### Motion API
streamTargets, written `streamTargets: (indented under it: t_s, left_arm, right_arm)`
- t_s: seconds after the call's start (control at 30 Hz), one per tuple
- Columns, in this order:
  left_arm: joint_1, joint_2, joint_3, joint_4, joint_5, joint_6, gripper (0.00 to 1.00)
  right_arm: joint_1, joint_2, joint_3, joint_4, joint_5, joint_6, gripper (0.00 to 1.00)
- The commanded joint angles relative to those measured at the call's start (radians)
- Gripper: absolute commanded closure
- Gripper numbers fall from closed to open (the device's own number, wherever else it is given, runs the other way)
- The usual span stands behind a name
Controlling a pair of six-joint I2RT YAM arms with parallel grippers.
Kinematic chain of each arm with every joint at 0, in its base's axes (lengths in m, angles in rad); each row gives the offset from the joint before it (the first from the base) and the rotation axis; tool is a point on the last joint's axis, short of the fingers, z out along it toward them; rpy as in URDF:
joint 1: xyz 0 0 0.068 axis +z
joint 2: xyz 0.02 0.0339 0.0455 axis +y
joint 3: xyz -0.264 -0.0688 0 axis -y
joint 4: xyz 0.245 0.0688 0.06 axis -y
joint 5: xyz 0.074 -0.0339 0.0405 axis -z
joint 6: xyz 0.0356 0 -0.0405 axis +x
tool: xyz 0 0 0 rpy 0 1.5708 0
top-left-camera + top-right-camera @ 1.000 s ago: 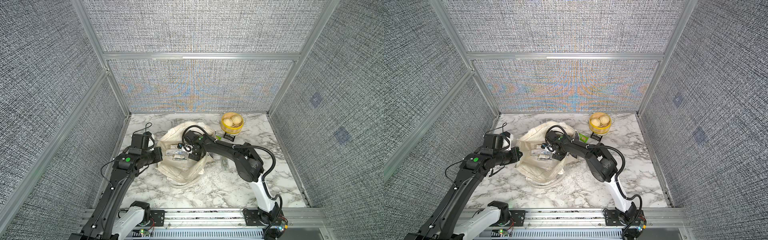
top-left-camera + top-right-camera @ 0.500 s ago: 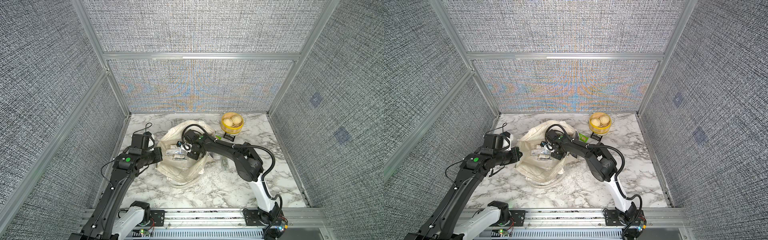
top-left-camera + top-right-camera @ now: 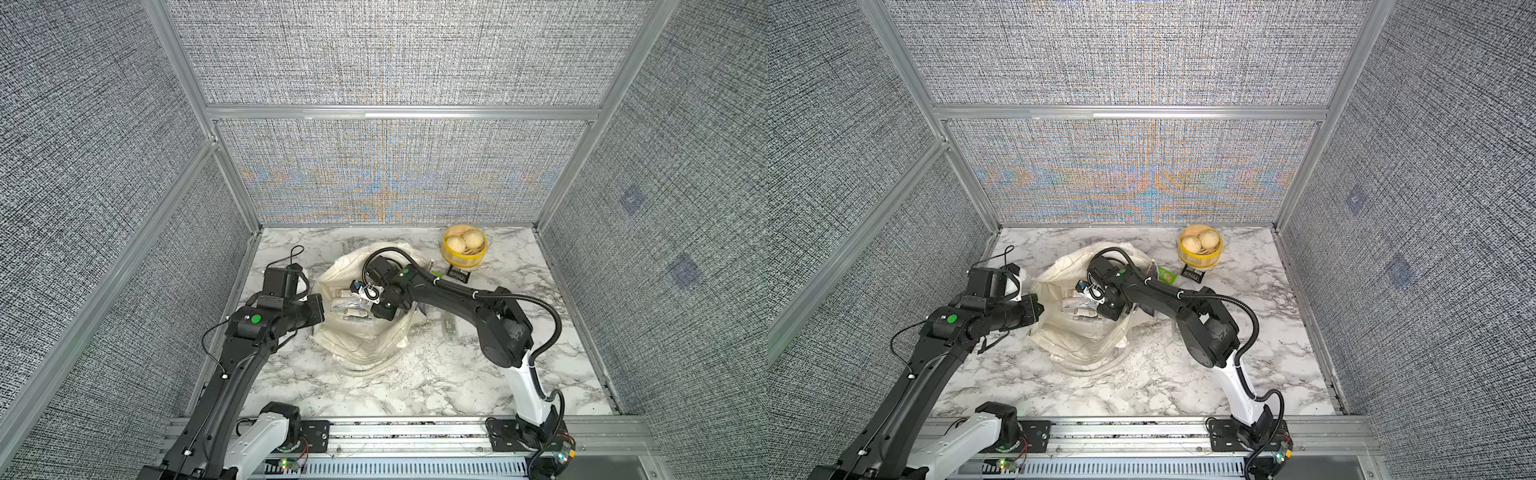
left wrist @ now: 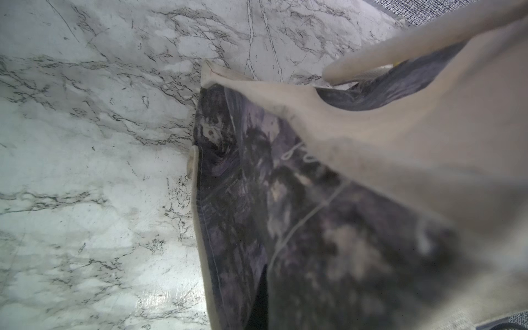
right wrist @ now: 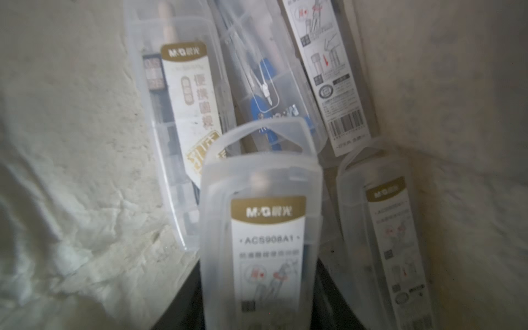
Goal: Take out the compass set from the canvas bag
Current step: Pick up the compass set from the canvas bag.
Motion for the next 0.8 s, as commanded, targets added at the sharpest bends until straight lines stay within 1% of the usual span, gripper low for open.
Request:
streamTargets:
  t_s: [0.0, 0.2, 0.37, 0.5, 0.67, 0.77]
  left_arm:
    - [0.0, -0.007, 0.009, -0.008, -0.008, 0.0, 1.0]
    - [0.0, -0.004, 0.011, -0.004, -0.017, -0.012, 1.0]
    - [0.0, -0.001, 0.016, -0.006, -0.026, -0.02, 1.0]
    - [0.0, -0.005, 0.02, -0.005, -0.033, -0.025, 1.0]
    - [0.0, -0.004, 0.025, 0.002, -0.032, -0.031, 1.0]
    - [0.0, -0.003, 0.026, 0.003, -0.032, -0.032, 1.0]
  right_arm:
    - [0.01, -0.034, 0.001, -0.008, -0.022, 0.026, 0.66]
    - [0.031, -0.106, 0.013, -0.033, -0.016, 0.04, 0.67]
    - [0.067, -0.173, 0.051, -0.093, -0.016, 0.057, 0.68]
    - [0.103, -0.241, 0.095, -0.141, -0.037, 0.071, 0.68]
    - [0.146, -0.311, 0.165, -0.198, -0.095, 0.081, 0.68]
    - [0.165, -0.355, 0.199, -0.224, -0.098, 0.088, 0.68]
